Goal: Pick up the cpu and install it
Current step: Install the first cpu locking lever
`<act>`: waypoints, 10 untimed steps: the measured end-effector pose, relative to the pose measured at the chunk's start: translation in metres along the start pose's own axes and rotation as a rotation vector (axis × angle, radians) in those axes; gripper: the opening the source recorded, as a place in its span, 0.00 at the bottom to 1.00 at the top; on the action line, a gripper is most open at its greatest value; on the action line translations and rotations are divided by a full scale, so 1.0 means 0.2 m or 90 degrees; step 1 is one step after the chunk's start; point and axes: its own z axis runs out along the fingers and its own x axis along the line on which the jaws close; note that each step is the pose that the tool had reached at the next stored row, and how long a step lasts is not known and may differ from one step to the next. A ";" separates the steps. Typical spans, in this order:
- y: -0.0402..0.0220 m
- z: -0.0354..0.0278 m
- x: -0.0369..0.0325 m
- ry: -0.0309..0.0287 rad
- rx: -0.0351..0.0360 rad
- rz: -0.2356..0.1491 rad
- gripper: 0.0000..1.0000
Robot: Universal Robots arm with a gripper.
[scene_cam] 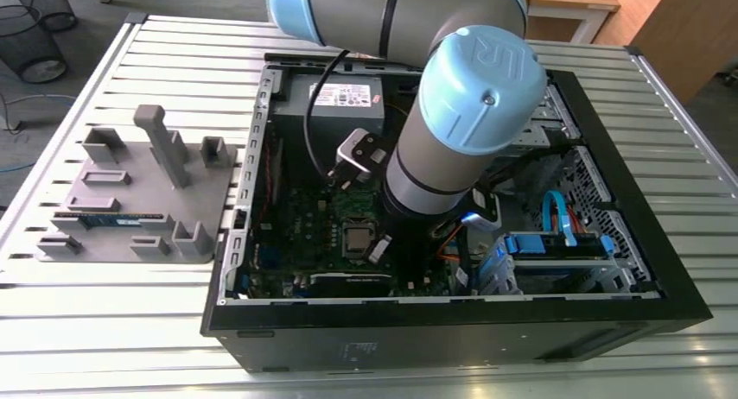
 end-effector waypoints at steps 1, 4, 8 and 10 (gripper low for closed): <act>0.000 0.000 0.000 0.0000 0.0000 0.000 0.11; 0.000 0.000 0.000 -0.0001 -0.0001 0.000 0.11; 0.008 0.000 0.006 -0.0009 0.0006 0.000 0.11; 0.013 0.000 0.009 -0.0014 0.0012 0.000 0.11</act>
